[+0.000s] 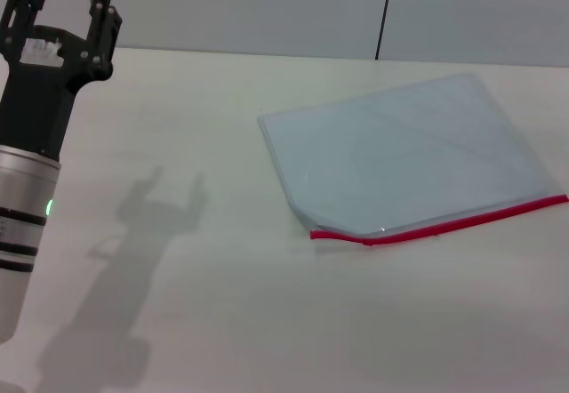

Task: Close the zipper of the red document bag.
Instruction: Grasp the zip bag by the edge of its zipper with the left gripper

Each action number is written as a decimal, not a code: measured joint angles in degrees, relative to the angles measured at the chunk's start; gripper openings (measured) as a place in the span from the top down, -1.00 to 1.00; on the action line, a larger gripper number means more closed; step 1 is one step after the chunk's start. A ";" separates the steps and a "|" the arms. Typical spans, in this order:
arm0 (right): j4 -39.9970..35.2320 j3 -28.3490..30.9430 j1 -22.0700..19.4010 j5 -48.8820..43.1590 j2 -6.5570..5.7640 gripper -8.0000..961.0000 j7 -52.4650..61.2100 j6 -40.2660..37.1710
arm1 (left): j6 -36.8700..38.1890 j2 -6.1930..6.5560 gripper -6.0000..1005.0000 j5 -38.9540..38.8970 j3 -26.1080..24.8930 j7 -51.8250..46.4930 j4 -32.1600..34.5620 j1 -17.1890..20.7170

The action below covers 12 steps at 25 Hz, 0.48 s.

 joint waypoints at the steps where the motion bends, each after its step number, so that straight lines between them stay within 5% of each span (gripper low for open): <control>1: 0.00 0.00 0.00 0.00 0.00 -0.84 0.00 0.00 | 0.00 0.00 -0.23 -0.01 0.00 0.00 0.00 0.00; 12: 0.00 0.00 0.11 0.00 0.00 -0.84 0.00 -0.01 | 0.97 0.21 -0.20 0.02 0.49 0.00 0.03 -0.13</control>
